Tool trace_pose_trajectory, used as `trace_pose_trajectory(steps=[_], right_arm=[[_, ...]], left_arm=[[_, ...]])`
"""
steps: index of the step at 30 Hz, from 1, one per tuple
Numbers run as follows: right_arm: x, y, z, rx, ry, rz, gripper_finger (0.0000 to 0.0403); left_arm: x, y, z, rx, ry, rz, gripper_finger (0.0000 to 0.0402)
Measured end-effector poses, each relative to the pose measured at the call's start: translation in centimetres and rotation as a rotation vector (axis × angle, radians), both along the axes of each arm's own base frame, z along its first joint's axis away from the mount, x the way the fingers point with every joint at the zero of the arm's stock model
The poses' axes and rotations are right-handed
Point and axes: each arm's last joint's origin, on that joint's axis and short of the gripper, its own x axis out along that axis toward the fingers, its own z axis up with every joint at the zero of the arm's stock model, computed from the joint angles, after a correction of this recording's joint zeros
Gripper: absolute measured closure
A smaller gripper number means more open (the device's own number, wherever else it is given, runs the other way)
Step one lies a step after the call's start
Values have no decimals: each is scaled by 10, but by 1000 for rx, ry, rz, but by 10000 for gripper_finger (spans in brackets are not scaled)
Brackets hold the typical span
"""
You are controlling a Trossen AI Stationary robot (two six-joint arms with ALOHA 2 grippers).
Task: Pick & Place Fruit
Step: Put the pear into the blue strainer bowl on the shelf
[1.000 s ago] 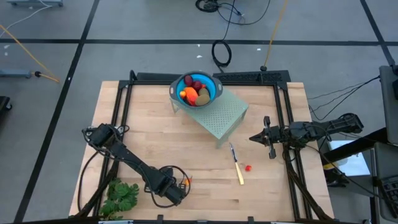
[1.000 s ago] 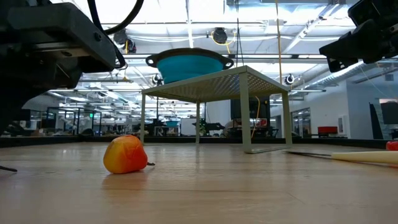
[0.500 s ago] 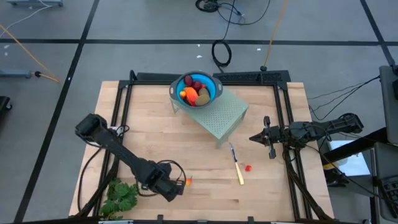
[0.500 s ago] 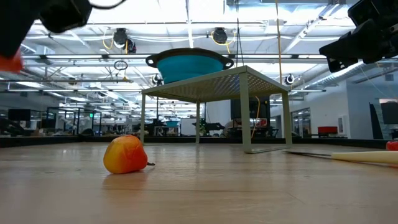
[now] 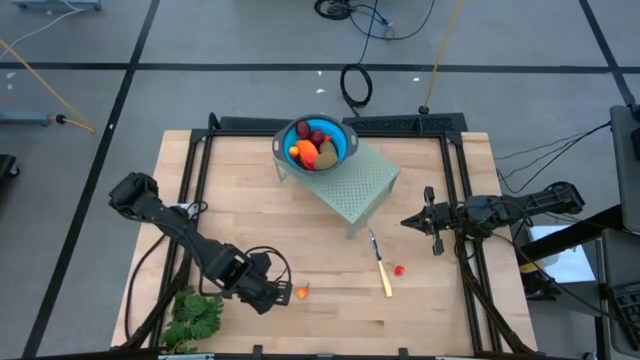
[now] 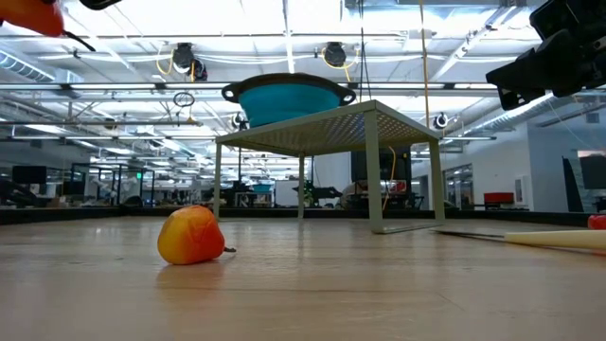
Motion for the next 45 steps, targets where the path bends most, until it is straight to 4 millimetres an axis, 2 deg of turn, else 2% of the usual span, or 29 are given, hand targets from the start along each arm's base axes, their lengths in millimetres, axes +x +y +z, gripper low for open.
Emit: trace_pose_trajectory(steps=[5, 7, 17, 22, 27, 37, 45], right_arm=[[0, 0, 0, -1, 0, 0, 403], [0, 0, 0, -1, 0, 0, 403], [0, 0, 0, -2, 0, 0, 403], [0, 0, 0, -31, -2, 4, 403], [0, 0, 0, -31, -2, 4, 403], [0, 0, 0, -31, -2, 4, 403], [0, 0, 0, -31, -2, 4, 403]], left_arm=[[1, 1, 0, 14, -10, 6, 289], [2, 2, 0, 81, -57, -1, 289], [14, 11, 9, 753, -404, -218, 289], [21, 16, 16, 1060, -458, -321, 289], [30, 24, 22, 1242, -448, -385, 289], [50, 44, 31, 1334, -459, -401, 289], [65, 67, 42, 1289, -534, -216, 289]])
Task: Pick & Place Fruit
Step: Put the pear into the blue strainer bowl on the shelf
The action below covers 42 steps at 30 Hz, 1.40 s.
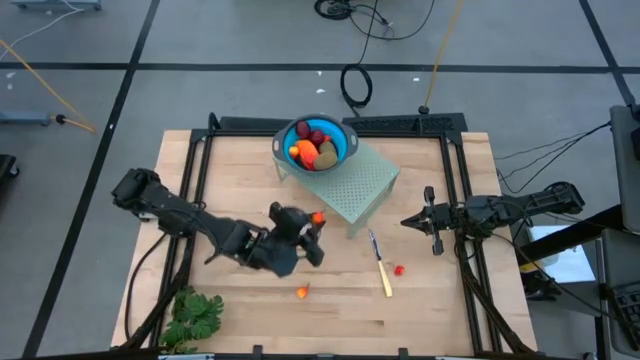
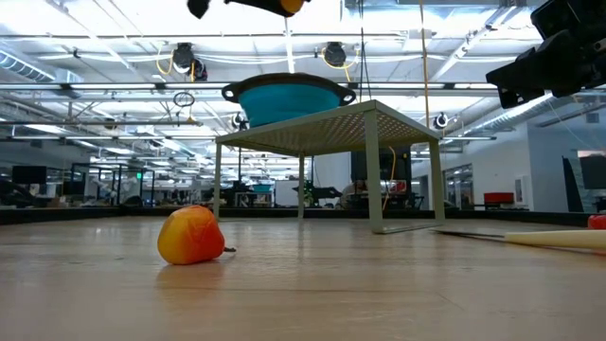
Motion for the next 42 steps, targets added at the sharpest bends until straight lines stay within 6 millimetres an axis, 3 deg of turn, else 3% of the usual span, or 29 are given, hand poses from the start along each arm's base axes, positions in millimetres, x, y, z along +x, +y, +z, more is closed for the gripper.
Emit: trace_pose_trajectory(steps=[9, 18, 25, 32, 42], right_arm=[[0, 0, 0, 0, 0, 0, 403], [0, 0, 0, 0, 0, 0, 403], [0, 0, 0, 0, 0, 0, 403], [0, 0, 0, 0, 0, -1, 403], [0, 0, 0, 0, 0, -1, 403]], left_arm=[[-2, 51, 33, -319, -181, 11, 289], [-19, 101, 64, -408, -287, 37, 289], [-24, 138, 68, -425, -293, 92, 289], [-29, 172, 62, -352, -181, 122, 289], [-35, 199, 59, -146, -5, 114, 289]])
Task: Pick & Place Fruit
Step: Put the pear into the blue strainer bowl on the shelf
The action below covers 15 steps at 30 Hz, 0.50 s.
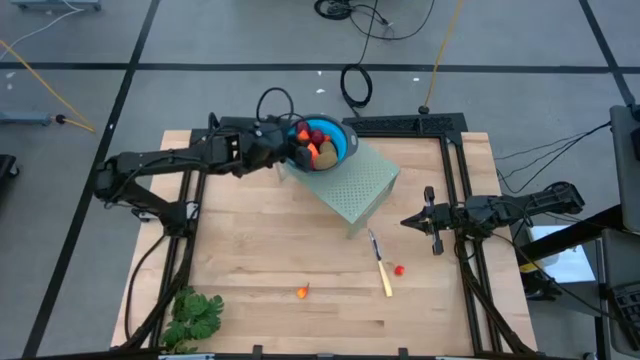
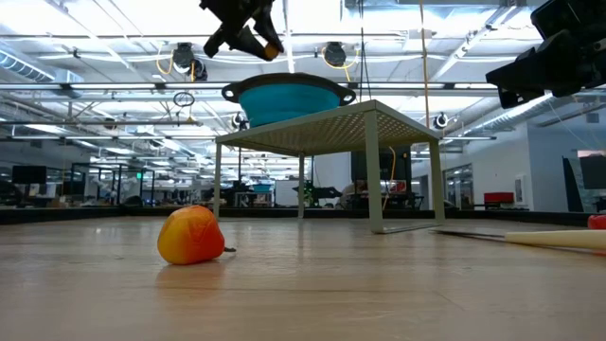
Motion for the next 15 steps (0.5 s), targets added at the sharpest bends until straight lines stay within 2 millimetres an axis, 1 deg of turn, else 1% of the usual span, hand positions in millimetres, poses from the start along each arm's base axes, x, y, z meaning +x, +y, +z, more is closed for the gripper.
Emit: trace_pose_trajectory(steps=[3, 6, 15], right_arm=[[0, 0, 0, 0, 0, 0, 403], [0, 0, 0, 0, 0, 0, 403], [0, 0, 0, -1, 0, -6, 403]], left_arm=[[-1, 4, 0, 77, 64, -31, 289], [-2, 6, -1, 100, 93, -51, 289], [-7, 9, -15, 27, 216, -75, 289]])
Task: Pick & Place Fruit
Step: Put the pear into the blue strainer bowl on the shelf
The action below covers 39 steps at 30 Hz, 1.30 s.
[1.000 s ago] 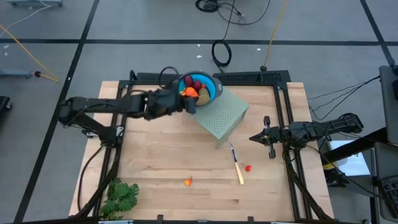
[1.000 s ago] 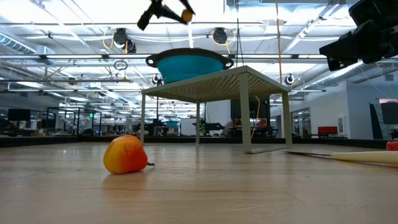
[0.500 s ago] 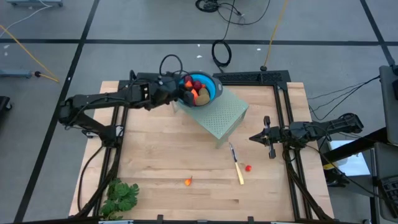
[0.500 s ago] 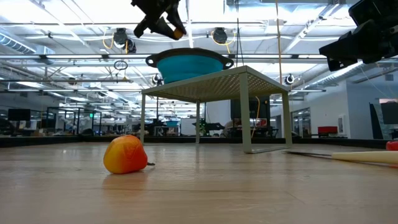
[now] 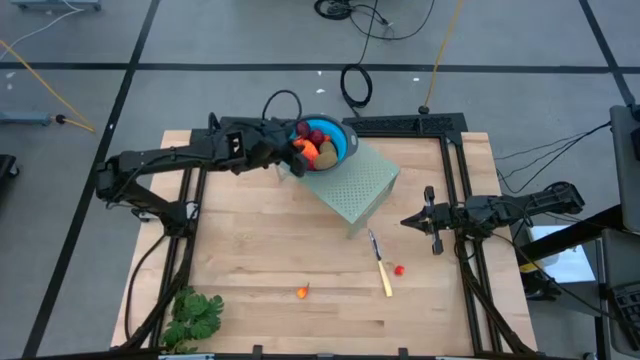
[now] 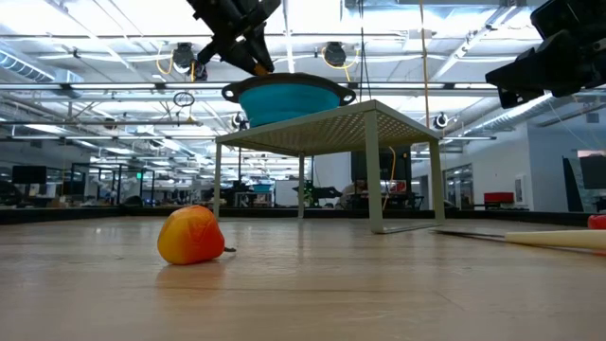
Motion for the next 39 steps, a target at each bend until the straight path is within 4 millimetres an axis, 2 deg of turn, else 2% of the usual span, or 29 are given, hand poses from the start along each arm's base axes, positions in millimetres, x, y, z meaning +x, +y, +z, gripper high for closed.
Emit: trace_pose_trajectory(steps=[8, 14, 39], right_arm=[[0, 0, 0, 7, 0, -2, 403], [0, 0, 0, 8, 0, -2, 403], [0, 0, 0, 11, 0, -2, 403]], left_arm=[[4, 1, -6, 17, 45, -19, 289], [11, 2, -16, 84, 147, -85, 289], [8, 11, -19, 104, 214, -121, 288]])
